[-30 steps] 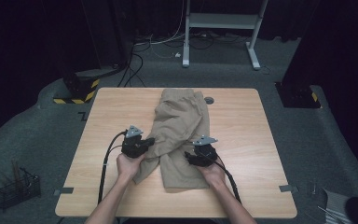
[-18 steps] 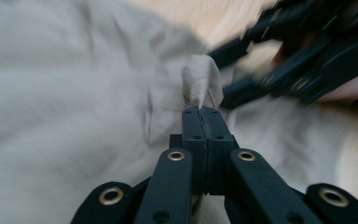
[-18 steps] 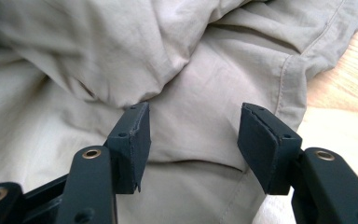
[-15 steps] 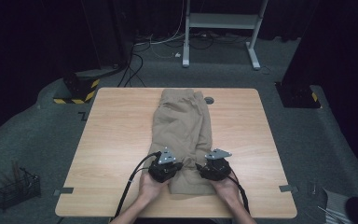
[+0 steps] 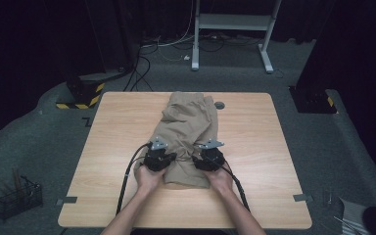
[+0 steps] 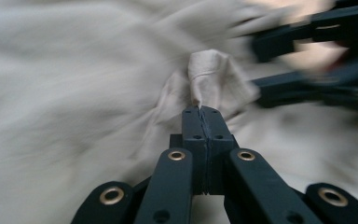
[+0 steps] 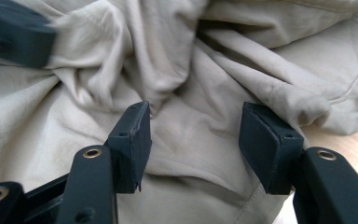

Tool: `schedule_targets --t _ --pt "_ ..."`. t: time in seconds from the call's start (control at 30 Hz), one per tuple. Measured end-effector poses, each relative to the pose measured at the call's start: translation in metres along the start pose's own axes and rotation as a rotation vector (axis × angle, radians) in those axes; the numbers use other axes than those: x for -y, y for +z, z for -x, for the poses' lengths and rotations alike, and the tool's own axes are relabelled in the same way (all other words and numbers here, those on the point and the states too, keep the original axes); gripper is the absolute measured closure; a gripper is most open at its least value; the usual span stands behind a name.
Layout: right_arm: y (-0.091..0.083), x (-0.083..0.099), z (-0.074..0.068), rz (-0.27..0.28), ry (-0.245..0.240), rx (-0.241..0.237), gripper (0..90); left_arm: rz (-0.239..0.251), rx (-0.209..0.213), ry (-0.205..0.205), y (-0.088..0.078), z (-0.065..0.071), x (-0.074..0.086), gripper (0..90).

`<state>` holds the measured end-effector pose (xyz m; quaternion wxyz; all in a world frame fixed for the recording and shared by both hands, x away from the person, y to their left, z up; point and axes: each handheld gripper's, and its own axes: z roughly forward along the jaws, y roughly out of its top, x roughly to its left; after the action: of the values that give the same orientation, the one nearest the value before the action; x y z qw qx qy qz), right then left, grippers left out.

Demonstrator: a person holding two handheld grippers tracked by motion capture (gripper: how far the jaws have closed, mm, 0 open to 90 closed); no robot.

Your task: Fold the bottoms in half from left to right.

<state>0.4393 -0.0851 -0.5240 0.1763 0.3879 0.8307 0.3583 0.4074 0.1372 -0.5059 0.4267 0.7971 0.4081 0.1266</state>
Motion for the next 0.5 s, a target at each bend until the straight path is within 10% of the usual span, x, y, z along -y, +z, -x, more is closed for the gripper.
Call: schedule_targets --t 0.17,0.5 --pt "-0.02 0.014 -0.001 -0.013 -0.005 -0.014 39.0 -0.008 0.1 0.206 -0.016 0.054 0.006 89.5" --pt "-0.056 0.047 0.006 -0.023 0.005 -0.004 41.6 -0.037 0.085 0.173 0.001 0.07 0.018 89.0"
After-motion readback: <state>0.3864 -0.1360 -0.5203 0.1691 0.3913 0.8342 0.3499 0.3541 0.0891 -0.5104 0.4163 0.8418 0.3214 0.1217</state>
